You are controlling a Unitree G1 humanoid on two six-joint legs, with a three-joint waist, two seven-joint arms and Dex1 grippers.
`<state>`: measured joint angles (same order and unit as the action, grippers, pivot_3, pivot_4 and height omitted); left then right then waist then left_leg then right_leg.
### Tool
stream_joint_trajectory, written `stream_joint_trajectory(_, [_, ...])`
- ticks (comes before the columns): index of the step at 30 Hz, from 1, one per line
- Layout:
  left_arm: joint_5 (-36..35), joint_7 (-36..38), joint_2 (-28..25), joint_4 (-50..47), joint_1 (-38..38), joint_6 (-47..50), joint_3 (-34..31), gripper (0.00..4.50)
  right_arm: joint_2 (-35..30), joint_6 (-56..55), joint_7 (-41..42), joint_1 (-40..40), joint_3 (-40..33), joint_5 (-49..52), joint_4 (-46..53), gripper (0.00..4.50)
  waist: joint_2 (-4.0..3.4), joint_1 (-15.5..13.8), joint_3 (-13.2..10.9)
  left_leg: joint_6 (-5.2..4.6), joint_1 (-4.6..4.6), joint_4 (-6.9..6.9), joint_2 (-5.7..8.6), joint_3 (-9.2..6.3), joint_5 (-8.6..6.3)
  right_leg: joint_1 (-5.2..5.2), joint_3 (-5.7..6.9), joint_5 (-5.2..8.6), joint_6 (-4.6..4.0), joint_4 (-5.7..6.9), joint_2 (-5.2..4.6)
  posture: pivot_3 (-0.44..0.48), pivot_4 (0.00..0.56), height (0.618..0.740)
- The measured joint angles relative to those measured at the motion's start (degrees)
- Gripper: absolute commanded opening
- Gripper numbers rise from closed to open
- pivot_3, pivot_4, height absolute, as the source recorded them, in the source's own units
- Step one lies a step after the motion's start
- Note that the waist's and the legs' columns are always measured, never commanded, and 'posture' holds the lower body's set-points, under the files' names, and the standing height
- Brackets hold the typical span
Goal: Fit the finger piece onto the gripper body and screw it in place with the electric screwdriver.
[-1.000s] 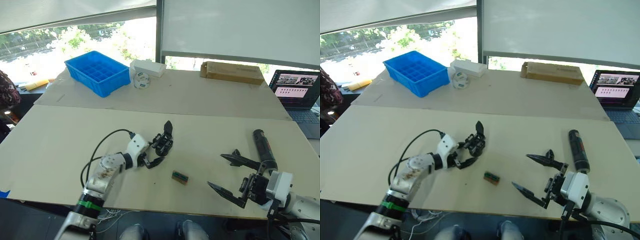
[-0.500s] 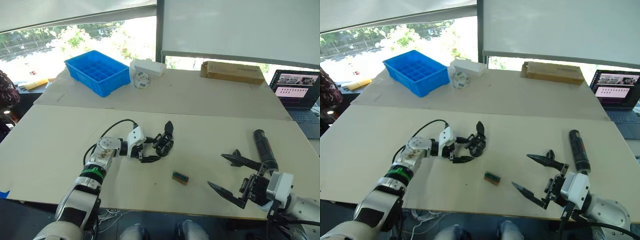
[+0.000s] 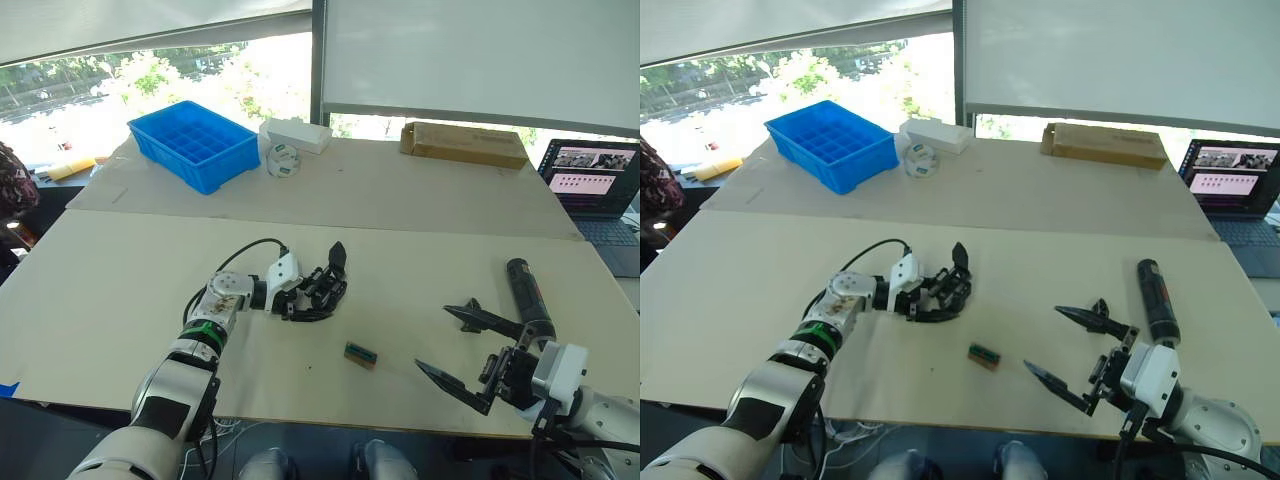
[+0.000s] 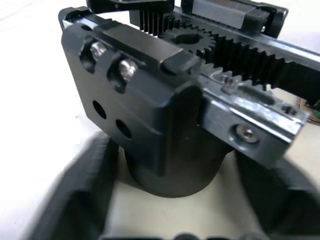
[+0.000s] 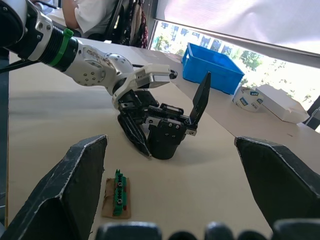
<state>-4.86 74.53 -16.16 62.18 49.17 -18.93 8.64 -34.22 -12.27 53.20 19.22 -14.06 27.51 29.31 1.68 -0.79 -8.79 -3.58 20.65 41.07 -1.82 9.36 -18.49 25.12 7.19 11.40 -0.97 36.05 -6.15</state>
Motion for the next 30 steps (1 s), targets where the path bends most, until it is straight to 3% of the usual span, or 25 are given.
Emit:
stream_joint_trajectory(6, [-0.46, -0.22, 0.22, -5.05, -2.42, 4.19, -1.57, 2.31, -0.14, 0.02, -0.53, 1.09, -0.13, -0.29, 0.36, 4.50, 0.00, 0.05, 0.00, -0.02, 0.04, 0.00, 0.00, -0.03, -0.01, 0.02, -0.05, 0.00, 0.01, 0.00, -0.01, 0.000, 0.150, 0.740])
stream_joint_trajectory(17, [-0.50, -16.48, 5.88, -43.35, -18.12, 27.93, 2.29, 2.31, 0.17, 1.77, -3.49, 2.19, -0.75, -0.13, 1.39, 4.50, -0.01, -0.05, 0.00, -0.05, 0.27, 0.28, -0.02, -0.19, -0.03, 0.07, -0.08, -0.03, 0.07, 0.03, -0.04, 0.000, 0.150, 0.740])
stream_joint_trajectory(22, [2.75, -23.53, 8.29, -47.32, -20.55, 29.57, 5.96, 2.31, 0.16, 2.44, -3.85, 2.05, -0.73, -0.16, 1.84, 4.50, -0.01, -0.04, 0.00, -0.05, 0.25, 0.25, -0.02, -0.20, -0.03, 0.07, -0.09, -0.03, 0.07, 0.01, -0.02, 0.000, 0.150, 0.740])
stream_joint_trajectory(30, [4.45, -26.29, 8.04, -44.85, -19.77, 29.36, 7.41, 2.31, 0.16, 3.48, -5.08, 2.22, -0.70, -0.21, 2.94, 4.50, -0.01, -0.06, 0.00, -0.05, 0.26, 0.25, -0.04, -0.20, -0.03, 0.08, -0.07, -0.03, 0.07, 0.00, -0.04, 0.000, 0.150, 0.740])
